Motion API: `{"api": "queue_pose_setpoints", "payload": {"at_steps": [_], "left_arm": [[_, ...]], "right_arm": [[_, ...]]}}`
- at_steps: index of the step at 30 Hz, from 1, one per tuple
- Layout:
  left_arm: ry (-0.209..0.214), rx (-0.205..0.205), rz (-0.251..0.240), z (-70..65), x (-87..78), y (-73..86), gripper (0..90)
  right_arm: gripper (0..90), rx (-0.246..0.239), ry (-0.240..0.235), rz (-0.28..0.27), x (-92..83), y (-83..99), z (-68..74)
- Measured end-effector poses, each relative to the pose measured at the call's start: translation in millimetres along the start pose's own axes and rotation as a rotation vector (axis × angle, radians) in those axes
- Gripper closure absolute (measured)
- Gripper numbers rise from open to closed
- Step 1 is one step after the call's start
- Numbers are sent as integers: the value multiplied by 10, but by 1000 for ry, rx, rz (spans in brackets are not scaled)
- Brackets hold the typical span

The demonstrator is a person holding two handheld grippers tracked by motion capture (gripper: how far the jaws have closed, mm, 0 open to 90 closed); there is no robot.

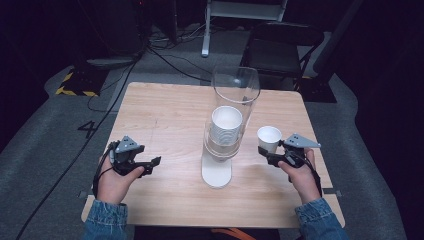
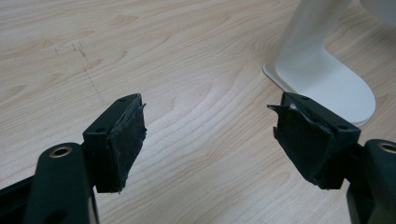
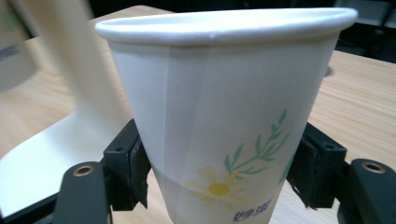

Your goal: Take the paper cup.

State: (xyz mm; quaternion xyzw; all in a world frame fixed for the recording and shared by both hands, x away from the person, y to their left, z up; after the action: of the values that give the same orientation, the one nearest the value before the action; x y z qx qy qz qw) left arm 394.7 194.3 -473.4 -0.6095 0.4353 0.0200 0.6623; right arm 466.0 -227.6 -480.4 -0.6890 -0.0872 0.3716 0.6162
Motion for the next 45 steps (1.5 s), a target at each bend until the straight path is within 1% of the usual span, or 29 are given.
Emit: {"api": "queue_pose_setpoints", "payload": {"at_steps": [1,3,7,12,13,15,22,23,29,32,33,40,45], "left_arm": [[2,3,5,9,-1,12,241],[-4,-4,8,23,-2,32,241],[-7,-15,11,40,1,56,241],[-8,-18,19,42,13,76,241],[-8,-13,21,46,15,78,241],[-10,-17,22,46,18,82,241],[-12,-12,24,55,25,87,241],[-11,-17,23,52,29,90,241],[-9,-20,26,54,32,99,241],[-10,-20,21,52,27,94,242],[-9,-15,23,55,24,93,242],[-9,-17,20,50,23,87,242],[-9,-14,19,49,24,82,242]], "right_arm": [[315,10,19,-2,0,2,-56],[314,32,57,8,6,29,-166],[314,67,122,43,40,127,-345],[313,70,168,61,99,205,-459],[312,70,173,65,112,221,-474],[310,70,181,75,138,253,-503],[308,79,190,121,207,358,-534],[308,80,189,124,216,368,-532],[305,87,180,137,262,419,-528],[305,107,165,125,284,426,-511],[304,101,164,126,290,431,-510],[303,88,157,165,312,485,-481],[289,93,157,175,315,499,-471]]}}
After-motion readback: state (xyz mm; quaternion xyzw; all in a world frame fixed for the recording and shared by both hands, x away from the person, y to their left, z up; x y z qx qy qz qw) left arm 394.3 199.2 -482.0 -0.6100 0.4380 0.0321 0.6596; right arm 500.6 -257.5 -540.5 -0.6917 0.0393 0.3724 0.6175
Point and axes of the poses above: each handheld gripper's, and its own axes: x roughly forward along the jaws, y roughly out of its underside, z roughly to its left, the point moved 8 cm from there along x, roughly forward along the jaws, and after that the axes turned 1 degree about -z, right-handed, at the moved point
